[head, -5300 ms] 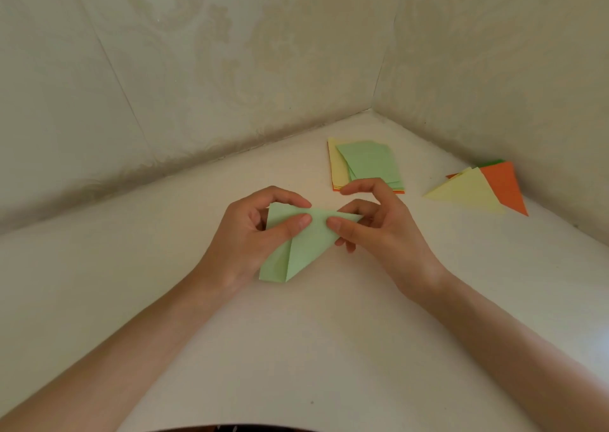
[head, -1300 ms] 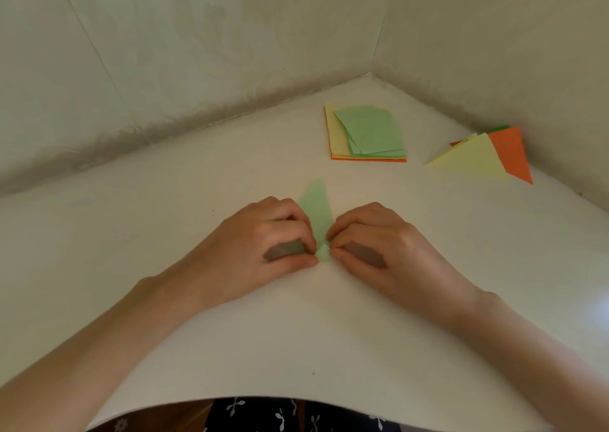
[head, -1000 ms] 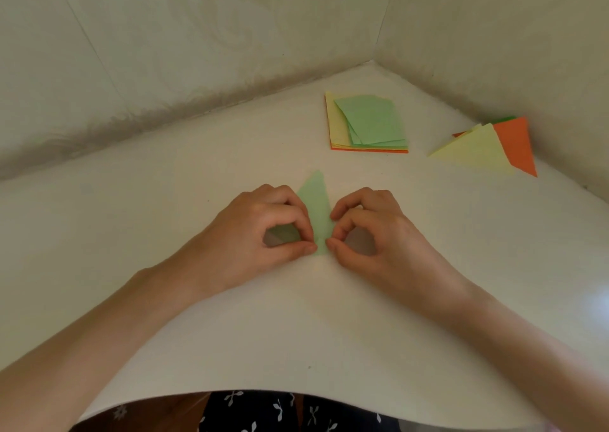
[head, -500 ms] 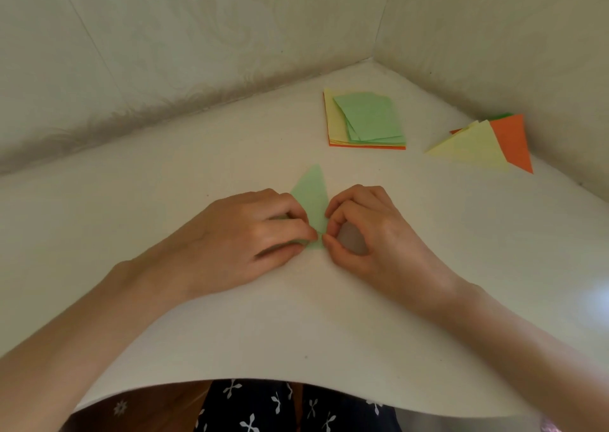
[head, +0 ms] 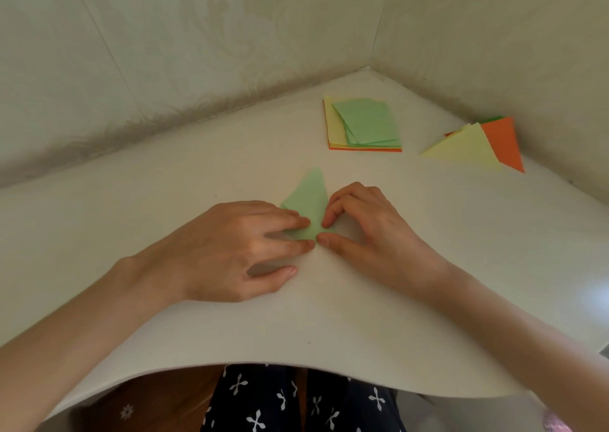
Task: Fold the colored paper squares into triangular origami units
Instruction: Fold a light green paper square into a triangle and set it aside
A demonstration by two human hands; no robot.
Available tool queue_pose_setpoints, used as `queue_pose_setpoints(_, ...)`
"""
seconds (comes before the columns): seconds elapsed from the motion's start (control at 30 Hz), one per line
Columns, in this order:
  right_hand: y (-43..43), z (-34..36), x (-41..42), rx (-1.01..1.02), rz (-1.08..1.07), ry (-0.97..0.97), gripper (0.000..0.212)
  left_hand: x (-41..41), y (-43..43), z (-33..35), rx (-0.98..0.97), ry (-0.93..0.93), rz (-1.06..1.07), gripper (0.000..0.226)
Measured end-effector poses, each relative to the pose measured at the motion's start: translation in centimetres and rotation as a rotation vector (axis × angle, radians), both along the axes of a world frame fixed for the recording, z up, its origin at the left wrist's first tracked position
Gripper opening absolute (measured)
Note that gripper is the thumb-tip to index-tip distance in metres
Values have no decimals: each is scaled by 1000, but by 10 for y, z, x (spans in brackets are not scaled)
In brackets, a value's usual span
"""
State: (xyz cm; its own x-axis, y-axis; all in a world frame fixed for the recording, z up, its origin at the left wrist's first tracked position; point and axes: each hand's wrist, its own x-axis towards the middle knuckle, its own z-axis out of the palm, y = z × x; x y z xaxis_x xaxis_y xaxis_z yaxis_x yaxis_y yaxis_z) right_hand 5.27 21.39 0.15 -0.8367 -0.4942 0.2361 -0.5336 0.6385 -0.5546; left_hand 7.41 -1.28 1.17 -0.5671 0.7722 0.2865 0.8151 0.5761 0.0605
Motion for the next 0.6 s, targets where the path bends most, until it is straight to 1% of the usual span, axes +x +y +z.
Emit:
queue_pose_setpoints(0.1,0,2,0,16,2,-31,21,1,0,0,28,6,-8,32)
queue_pose_setpoints(0.2,3,6,-1,38,40,-106,19,1,-2,-2,67,13,-16,30)
queue_pose_setpoints(0.33,9,8,-5,-3,135,-149,30,2,-5,-6,154,-17,36,29)
queue_pose_setpoints(0.4,10,8,-5,-14,152,-101,30,-2,-5,-9,257,-145,81,34)
queue_pose_setpoints(0.47,10,6,-2,-10,170,-30,24,-8,-5,-10,380,-307,103,36)
queue_pose_setpoints(0.5,10,7,0,-5,183,-8,22,-11,-5,-11,420,-347,111,36)
queue_pose_setpoints(0.6,7,8,5,33,195,65,33,-14,-5,-12,448,-331,122,33)
